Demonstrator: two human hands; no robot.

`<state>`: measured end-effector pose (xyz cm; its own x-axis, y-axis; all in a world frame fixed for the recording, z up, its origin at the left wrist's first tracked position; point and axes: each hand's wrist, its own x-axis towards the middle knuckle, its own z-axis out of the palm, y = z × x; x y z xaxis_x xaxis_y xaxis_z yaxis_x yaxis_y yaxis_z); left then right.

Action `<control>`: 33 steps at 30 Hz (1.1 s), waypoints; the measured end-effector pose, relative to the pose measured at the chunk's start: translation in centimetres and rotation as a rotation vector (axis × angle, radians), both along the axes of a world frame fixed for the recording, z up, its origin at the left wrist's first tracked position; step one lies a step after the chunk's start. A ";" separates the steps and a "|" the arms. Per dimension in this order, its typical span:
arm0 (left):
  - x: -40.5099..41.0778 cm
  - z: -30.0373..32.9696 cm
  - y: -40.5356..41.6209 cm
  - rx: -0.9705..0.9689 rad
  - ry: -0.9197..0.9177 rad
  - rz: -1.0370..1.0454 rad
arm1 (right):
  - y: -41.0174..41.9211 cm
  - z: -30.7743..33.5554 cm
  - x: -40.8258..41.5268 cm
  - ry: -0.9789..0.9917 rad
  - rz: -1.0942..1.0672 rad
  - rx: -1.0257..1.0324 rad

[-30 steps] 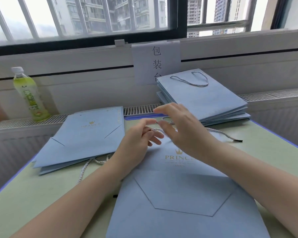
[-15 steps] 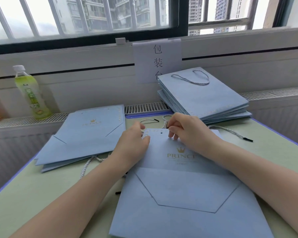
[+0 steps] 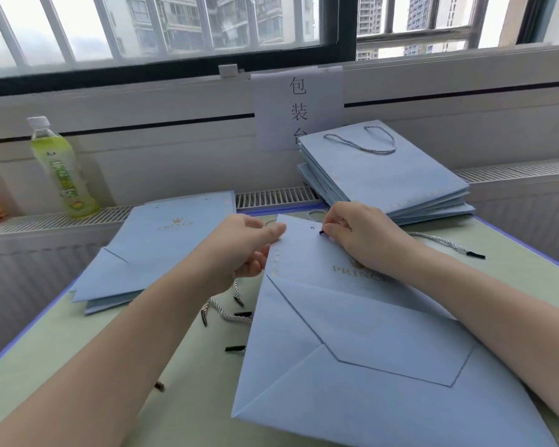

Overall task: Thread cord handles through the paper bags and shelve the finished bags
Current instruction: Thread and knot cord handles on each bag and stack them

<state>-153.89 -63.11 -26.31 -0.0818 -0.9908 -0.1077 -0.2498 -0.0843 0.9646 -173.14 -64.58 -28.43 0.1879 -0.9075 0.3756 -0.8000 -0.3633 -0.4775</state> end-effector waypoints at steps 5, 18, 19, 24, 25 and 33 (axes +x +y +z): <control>-0.3 -0.7 -0.1 -0.071 -0.257 -0.059 | -0.3 -0.6 -0.1 0.045 -0.027 0.060; -0.9 -3.0 -0.5 -0.382 -0.329 -0.015 | 1.7 -0.4 2.3 0.247 0.200 -0.293; -1.1 -3.0 -0.4 -0.403 -0.328 0.002 | 1.7 -0.4 2.3 0.271 0.210 -0.318; -1.4 -3.4 -0.4 -0.442 -0.296 0.020 | 1.9 -0.3 2.5 0.300 0.251 -0.314; -1.4 -3.4 -0.5 -0.445 -0.298 0.027 | 1.9 -0.4 2.6 0.295 0.256 -0.319; -1.4 -4.0 -0.8 -0.557 -0.378 0.018 | 1.8 -0.4 2.9 0.058 0.315 -0.168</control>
